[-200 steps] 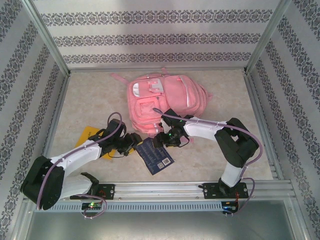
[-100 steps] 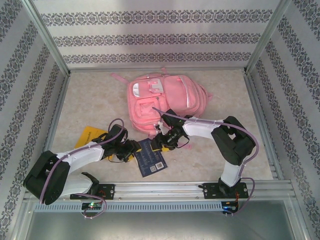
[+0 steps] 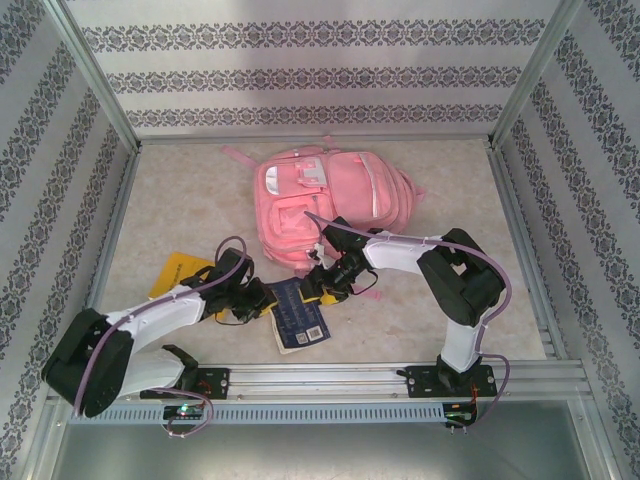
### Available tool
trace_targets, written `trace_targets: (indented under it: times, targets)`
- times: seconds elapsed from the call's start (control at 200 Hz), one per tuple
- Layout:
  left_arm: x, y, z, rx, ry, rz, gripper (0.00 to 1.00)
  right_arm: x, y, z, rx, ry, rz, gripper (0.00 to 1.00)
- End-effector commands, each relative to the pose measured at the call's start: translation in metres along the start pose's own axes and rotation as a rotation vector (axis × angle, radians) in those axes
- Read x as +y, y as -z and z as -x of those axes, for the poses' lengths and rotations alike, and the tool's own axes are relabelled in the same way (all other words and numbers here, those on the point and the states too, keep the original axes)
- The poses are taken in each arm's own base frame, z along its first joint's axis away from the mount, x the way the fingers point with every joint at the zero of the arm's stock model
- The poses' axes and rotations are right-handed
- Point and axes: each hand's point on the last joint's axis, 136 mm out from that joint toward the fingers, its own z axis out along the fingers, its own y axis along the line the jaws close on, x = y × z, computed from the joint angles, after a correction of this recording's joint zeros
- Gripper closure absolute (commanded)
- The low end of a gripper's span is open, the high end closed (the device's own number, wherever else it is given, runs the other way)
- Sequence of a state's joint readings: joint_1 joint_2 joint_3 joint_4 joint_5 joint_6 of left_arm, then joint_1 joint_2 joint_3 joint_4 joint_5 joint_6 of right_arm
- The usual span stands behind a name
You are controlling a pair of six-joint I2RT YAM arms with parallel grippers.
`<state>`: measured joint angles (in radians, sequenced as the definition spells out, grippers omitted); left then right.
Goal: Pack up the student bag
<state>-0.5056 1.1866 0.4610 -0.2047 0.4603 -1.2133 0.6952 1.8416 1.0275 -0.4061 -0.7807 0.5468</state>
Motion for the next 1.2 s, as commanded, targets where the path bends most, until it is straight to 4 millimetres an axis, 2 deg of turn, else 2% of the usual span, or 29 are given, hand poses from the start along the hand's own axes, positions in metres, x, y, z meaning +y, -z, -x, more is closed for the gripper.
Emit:
trace_targets:
  times: [0.0, 0.105, 0.21, 0.33, 0.4, 0.435, 0.49, 0.57, 0.66, 0.794, 0.899, 0.979, 1.034, 1.074, 1.139, 1.199]
  targets:
    - [-0.027, 0.018, 0.001, -0.034, -0.072, -0.069, 0.93, 0.000, 0.006, 0.003, -0.023, 0.004, -0.002, 0.42]
    - [-0.036, 0.034, -0.003, -0.042, -0.100, -0.079, 0.97, -0.004, 0.024, 0.007, -0.080, 0.000, -0.077, 0.37]
    - [-0.051, 0.064, -0.007, -0.071, -0.159, -0.096, 0.98, 0.001, 0.055, 0.004, -0.169, 0.000, -0.158, 0.32]
    - [-0.076, 0.106, -0.010, -0.133, -0.232, -0.153, 0.99, 0.034, 0.098, 0.000, -0.306, 0.046, -0.119, 0.26]
    - [-0.095, 0.126, -0.012, -0.161, -0.253, -0.224, 1.00, 0.059, 0.120, 0.000, -0.371, 0.068, -0.024, 0.23]
    - [-0.107, 0.135, -0.013, -0.173, -0.265, -0.272, 1.00, 0.071, 0.130, -0.001, -0.388, 0.069, 0.039, 0.17]
    - [-0.126, 0.148, -0.014, -0.188, -0.280, -0.347, 1.00, 0.091, 0.142, -0.001, -0.394, 0.075, 0.149, 0.15]
    - [-0.154, 0.169, -0.017, -0.202, -0.317, -0.439, 1.00, 0.109, 0.154, -0.001, -0.392, 0.092, 0.221, 0.14]
    - [-0.176, 0.184, -0.020, -0.204, -0.362, -0.490, 1.00, 0.123, 0.161, -0.002, -0.371, 0.111, 0.272, 0.14]
    - [-0.196, 0.193, -0.023, -0.185, -0.408, -0.518, 1.00, 0.153, 0.170, -0.005, -0.328, 0.157, 0.402, 0.18]
    - [-0.204, 0.191, -0.023, -0.168, -0.415, -0.530, 1.00, 0.163, 0.173, -0.004, -0.314, 0.170, 0.445, 0.29]
    - [-0.204, 0.190, -0.023, -0.164, -0.420, -0.521, 1.00, 0.166, 0.180, -0.002, -0.343, 0.176, 0.450, 0.56]
    - [-0.200, 0.189, -0.021, -0.176, -0.424, -0.488, 0.86, 0.163, 0.187, 0.002, -0.377, 0.166, 0.447, 0.78]
    - [-0.195, 0.189, -0.018, -0.190, -0.423, -0.452, 0.71, 0.161, 0.195, 0.004, -0.404, 0.154, 0.450, 0.89]
    - [-0.184, 0.188, -0.012, -0.206, -0.406, -0.395, 0.47, 0.161, 0.209, 0.006, -0.439, 0.148, 0.470, 1.00]
    - [-0.180, 0.187, -0.009, -0.203, -0.386, -0.388, 0.35, 0.165, 0.220, 0.004, -0.458, 0.160, 0.493, 1.00]
